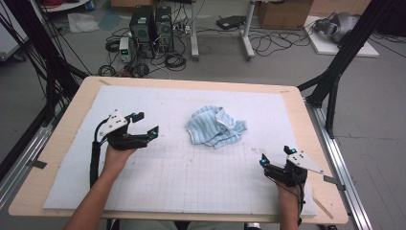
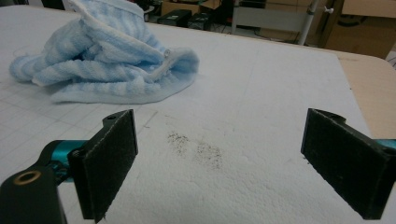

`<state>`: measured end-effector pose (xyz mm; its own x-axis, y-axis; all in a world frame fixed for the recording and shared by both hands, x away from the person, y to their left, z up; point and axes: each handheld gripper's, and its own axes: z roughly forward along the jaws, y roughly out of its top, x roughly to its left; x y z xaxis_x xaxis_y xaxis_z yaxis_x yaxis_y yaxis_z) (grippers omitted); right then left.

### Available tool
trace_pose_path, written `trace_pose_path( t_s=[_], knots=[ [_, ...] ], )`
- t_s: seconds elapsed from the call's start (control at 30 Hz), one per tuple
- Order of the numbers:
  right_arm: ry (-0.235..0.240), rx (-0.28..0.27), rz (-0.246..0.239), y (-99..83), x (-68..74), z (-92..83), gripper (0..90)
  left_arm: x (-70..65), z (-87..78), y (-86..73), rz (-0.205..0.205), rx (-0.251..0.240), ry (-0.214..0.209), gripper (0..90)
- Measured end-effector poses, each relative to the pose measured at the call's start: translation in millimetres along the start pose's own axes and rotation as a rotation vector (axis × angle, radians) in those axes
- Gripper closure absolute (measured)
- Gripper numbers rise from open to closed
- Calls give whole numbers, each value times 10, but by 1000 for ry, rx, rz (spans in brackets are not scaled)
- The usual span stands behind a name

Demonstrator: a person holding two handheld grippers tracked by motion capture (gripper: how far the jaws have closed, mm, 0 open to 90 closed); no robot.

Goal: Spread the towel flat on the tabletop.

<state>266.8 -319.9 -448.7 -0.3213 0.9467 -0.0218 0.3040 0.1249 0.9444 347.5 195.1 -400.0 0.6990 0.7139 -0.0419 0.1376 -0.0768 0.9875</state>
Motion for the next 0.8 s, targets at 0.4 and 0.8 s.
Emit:
trace_pose_path(
  t_s=[0.4,0.8],
  knots=[
    [2,2,-1,1,0,0,100,-182,443,253,18,26,-108,170],
    [1,-2,-8,1,-1,10,100,-292,786,288,33,77,-146,183]
  ],
)
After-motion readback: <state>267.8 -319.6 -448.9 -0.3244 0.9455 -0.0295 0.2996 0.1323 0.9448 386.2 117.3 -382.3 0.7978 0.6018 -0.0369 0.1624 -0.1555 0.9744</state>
